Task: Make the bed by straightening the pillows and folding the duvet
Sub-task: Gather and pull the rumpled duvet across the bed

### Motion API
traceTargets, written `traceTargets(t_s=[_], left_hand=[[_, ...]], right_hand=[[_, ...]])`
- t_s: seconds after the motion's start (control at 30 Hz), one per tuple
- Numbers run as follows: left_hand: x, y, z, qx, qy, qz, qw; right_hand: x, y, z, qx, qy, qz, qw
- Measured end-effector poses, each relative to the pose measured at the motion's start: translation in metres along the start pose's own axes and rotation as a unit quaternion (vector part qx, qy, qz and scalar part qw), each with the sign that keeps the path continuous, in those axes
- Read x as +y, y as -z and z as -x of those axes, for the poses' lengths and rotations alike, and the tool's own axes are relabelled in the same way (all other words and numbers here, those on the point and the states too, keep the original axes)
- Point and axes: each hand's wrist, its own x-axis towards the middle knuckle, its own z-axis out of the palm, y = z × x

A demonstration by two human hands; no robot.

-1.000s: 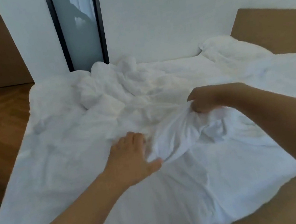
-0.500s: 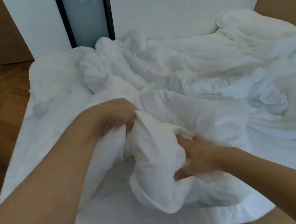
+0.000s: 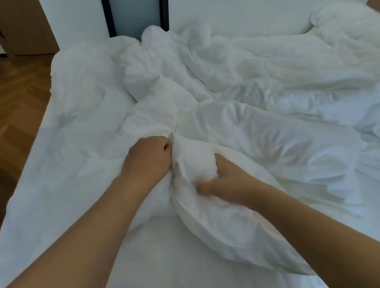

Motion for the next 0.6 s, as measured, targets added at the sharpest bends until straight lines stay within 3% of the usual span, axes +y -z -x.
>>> traceTargets(t_s=[0.03, 0.1, 0.17, 0.23, 0.37, 0.47, 0.53, 0.6], left_hand=[[0.003, 0.002, 0.006, 0.007, -0.027, -0.041, 0.999], [0.011, 0.005, 0.028, 0.109, -0.104, -0.145, 0.978], [0.026, 0.003, 0.067, 0.178, -0.185, -0.125, 0.958], [0.033, -0.013, 0.101, 0.137, -0.238, -0.098, 0.957], [-0.005, -0.043, 0.091, 0.017, -0.112, -0.228, 0.967], [-0.017, -0.026, 0.054, -0.007, -0.001, -0.209, 0.978], [-0.015, -0.003, 0.027, 0.008, 0.07, -0.055, 0.996], [-0.018, 0.031, 0.004, -0.014, 0.076, 0.159, 0.984]], right_hand=[[0.001, 0.004, -0.006, 0.035, 0.015, 0.05, 0.998], [0.008, 0.03, -0.021, 0.117, -0.007, 0.143, 0.983], [0.023, 0.07, -0.032, 0.196, -0.043, 0.239, 0.95], [0.038, 0.105, -0.039, 0.205, -0.095, 0.326, 0.918], [0.045, 0.11, -0.054, 0.164, -0.136, 0.408, 0.888], [0.028, 0.091, -0.052, 0.182, -0.016, 0.507, 0.842], [0.016, 0.08, -0.039, 0.21, 0.17, 0.541, 0.797], [0.01, 0.068, -0.025, 0.184, 0.354, 0.494, 0.772]])
